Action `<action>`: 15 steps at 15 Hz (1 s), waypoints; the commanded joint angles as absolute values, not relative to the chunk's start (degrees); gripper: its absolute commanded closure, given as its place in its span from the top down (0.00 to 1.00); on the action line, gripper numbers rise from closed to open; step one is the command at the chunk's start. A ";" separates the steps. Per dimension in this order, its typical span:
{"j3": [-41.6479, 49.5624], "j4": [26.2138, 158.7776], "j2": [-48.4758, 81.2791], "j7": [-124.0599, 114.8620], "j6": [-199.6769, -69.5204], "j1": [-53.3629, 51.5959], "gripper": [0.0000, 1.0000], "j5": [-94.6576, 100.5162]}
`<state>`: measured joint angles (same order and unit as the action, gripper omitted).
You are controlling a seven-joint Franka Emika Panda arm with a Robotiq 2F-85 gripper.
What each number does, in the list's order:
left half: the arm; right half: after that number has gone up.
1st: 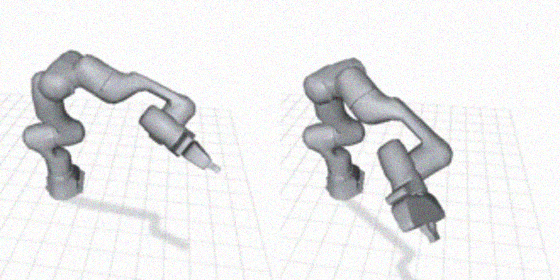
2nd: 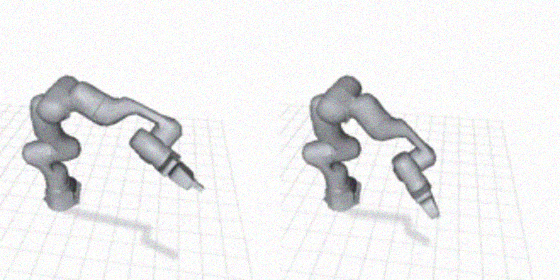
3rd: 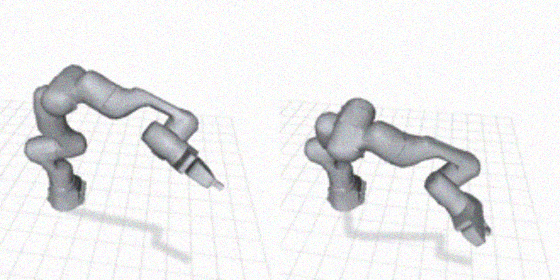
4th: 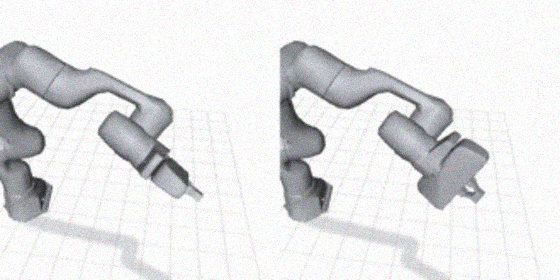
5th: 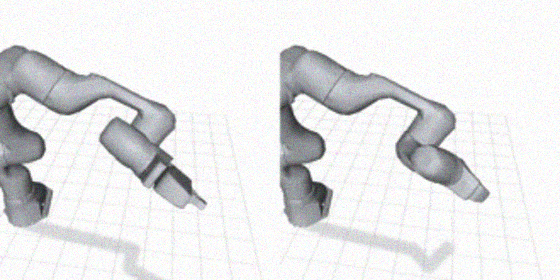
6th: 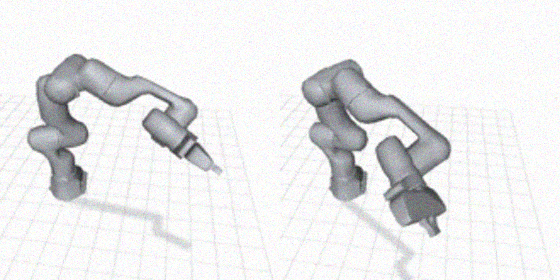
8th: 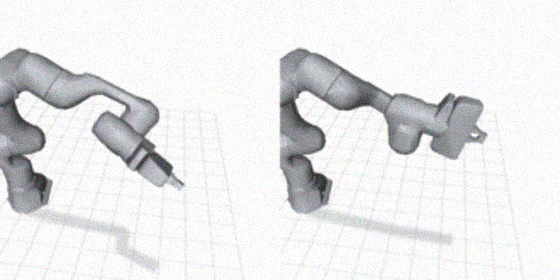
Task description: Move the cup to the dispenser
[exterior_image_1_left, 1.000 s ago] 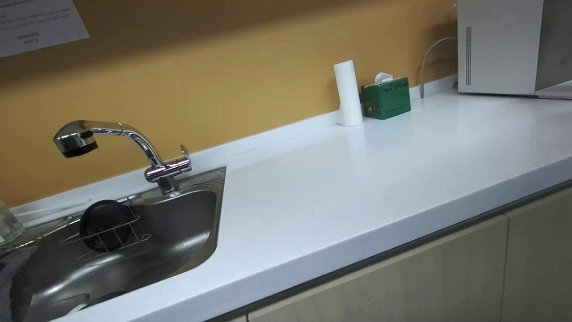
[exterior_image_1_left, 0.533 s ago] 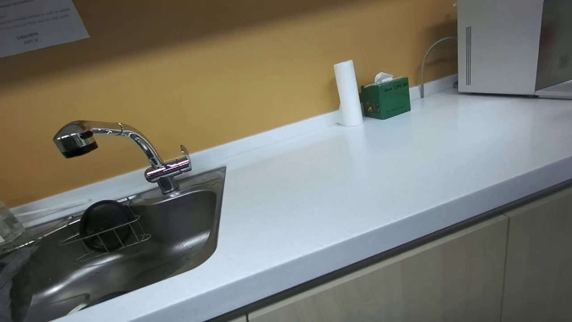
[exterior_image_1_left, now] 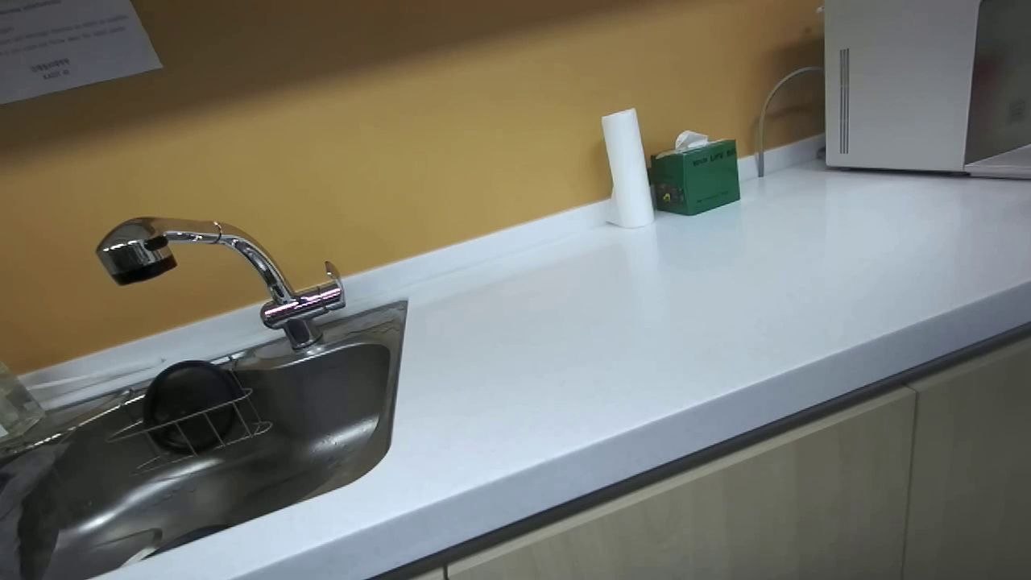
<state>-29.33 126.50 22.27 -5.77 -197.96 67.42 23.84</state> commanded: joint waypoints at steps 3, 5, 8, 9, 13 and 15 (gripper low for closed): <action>-28.99 125.63 23.10 0.53 -198.14 66.54 0.48 24.01; -29.28 125.43 23.26 2.46 -198.14 66.53 0.48 23.75; -30.30 125.02 23.77 4.00 -198.13 67.10 0.48 23.68; -30.69 124.83 23.99 4.27 -198.13 67.34 0.48 23.69; -31.85 123.88 25.07 5.27 -198.12 67.55 0.48 23.62; -32.50 123.18 25.83 5.82 -198.12 67.69 0.48 23.58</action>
